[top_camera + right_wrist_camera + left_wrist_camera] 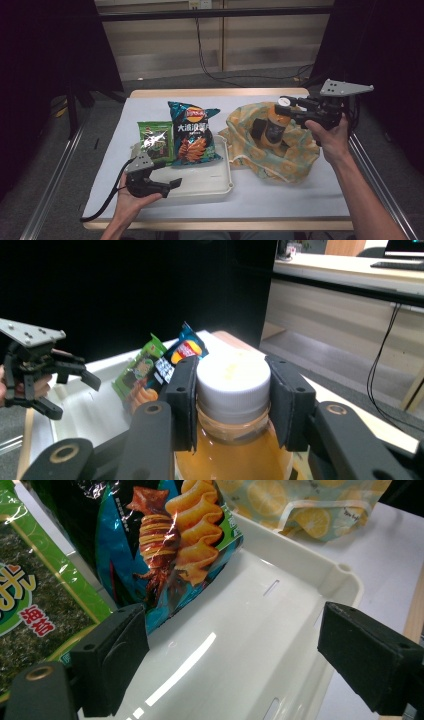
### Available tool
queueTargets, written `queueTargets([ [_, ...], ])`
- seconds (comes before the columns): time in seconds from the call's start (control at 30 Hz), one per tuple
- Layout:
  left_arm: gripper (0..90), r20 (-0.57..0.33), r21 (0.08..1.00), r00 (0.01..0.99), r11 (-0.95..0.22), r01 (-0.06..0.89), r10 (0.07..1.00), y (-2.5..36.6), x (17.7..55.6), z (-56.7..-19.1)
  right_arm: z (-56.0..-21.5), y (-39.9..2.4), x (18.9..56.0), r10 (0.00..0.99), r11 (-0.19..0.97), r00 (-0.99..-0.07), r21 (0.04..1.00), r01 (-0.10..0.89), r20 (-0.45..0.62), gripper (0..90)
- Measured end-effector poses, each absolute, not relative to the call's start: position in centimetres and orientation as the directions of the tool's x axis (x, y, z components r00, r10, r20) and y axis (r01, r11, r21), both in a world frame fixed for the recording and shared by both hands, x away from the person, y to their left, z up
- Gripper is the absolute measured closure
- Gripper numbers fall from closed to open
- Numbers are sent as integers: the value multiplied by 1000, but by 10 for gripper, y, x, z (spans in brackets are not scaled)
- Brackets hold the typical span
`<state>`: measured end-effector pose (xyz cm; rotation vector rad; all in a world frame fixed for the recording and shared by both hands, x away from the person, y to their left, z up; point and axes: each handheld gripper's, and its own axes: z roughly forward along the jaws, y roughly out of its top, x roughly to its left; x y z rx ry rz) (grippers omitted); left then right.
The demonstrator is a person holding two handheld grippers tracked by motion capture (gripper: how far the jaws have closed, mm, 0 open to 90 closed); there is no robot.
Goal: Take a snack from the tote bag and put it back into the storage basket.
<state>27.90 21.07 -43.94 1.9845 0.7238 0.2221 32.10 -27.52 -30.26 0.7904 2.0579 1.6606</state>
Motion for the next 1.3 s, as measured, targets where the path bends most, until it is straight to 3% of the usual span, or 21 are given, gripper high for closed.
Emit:
queueTargets([
  [0.5, 70, -140, 895, 807, -276, 351, 574, 220, 276, -432, -270, -254, 313, 608, 154, -793, 976, 153, 28, 593],
  [1.3, 107, -103, 903, 813, -289, 318, 572, 218, 272, -430, -298, -177, 307, 473, 203, -880, 966, 160, 46, 594],
])
